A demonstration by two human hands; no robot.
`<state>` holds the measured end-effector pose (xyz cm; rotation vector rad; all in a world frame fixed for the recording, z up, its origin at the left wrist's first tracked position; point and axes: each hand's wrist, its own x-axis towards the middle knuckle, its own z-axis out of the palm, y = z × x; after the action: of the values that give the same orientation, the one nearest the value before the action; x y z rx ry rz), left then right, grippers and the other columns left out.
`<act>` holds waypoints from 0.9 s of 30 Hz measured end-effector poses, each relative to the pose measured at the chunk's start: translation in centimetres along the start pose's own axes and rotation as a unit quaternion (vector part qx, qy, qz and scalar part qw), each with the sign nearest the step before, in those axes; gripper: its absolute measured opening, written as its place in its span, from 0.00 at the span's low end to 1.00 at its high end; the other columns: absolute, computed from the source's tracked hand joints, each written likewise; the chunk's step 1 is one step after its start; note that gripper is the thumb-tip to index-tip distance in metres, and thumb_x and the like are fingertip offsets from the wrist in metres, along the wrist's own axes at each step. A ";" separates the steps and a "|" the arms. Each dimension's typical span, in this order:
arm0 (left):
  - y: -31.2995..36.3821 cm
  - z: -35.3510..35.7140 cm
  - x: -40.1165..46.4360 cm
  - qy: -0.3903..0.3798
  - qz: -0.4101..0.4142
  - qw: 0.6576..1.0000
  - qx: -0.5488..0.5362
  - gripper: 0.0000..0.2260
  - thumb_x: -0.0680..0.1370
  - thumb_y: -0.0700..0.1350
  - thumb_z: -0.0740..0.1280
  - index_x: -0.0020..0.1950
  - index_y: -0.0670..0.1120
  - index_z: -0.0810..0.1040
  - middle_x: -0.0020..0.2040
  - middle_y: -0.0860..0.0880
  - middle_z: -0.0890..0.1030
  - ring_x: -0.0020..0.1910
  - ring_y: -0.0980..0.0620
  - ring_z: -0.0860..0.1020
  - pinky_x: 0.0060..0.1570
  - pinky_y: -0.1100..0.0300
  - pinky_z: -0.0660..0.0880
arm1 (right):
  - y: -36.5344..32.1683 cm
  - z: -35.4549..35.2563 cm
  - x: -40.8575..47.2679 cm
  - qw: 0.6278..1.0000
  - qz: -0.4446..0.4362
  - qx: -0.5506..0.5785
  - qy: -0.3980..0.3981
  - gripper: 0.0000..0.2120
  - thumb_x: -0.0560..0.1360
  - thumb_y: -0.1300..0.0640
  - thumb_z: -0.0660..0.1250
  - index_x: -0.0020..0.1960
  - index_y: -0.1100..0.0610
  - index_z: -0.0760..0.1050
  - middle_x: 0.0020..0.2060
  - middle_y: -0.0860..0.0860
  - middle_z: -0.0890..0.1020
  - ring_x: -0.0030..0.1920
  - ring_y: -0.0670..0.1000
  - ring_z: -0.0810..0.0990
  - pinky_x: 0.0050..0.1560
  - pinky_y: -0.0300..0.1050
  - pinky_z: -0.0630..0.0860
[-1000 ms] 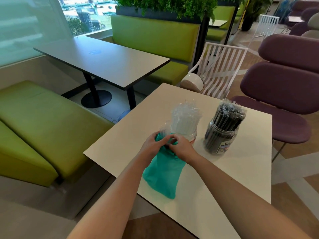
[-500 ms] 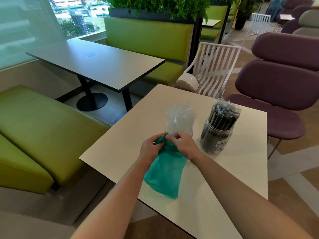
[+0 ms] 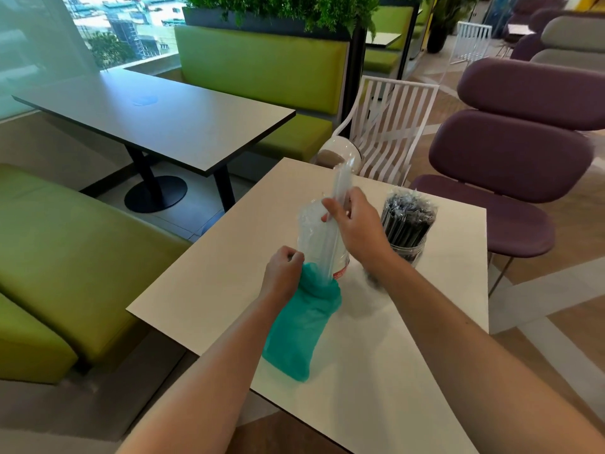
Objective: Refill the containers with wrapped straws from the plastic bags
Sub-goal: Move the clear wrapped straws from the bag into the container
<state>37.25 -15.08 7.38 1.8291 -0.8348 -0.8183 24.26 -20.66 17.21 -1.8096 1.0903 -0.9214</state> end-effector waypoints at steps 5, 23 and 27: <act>0.6 0.7 1.2 -0.034 -0.041 0.993 0.106 0.20 0.79 0.54 0.66 0.69 0.53 0.65 0.53 0.47 0.76 0.52 0.46 0.76 0.53 0.53 0.72 | -1.5 -1.1 1.4 0.995 -0.057 -0.027 0.079 0.17 0.80 0.43 0.59 0.59 0.55 0.68 0.43 0.47 0.82 0.43 0.45 0.81 0.46 0.49 0.80; 0.4 0.7 2.8 -0.052 -0.047 0.970 0.231 0.28 0.78 0.59 0.66 0.75 0.62 0.59 0.64 0.49 0.78 0.60 0.47 0.77 0.56 0.48 0.77 | 4.1 2.2 1.0 0.981 -0.066 -0.165 0.077 0.14 0.78 0.49 0.66 0.55 0.59 0.72 0.49 0.50 0.72 0.41 0.43 0.69 0.36 0.28 0.65; 0.3 0.6 2.8 -0.050 -0.042 0.968 0.241 0.28 0.77 0.61 0.66 0.75 0.63 0.60 0.62 0.49 0.80 0.58 0.47 0.78 0.53 0.49 0.77 | 4.6 2.4 1.0 0.971 -0.054 -0.232 0.026 0.18 0.75 0.48 0.70 0.59 0.58 0.72 0.54 0.54 0.74 0.45 0.48 0.73 0.44 0.36 0.67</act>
<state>38.23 -17.70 6.99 2.2756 -1.0982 -0.8138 25.24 -22.31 12.31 -2.2533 1.3330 -0.8271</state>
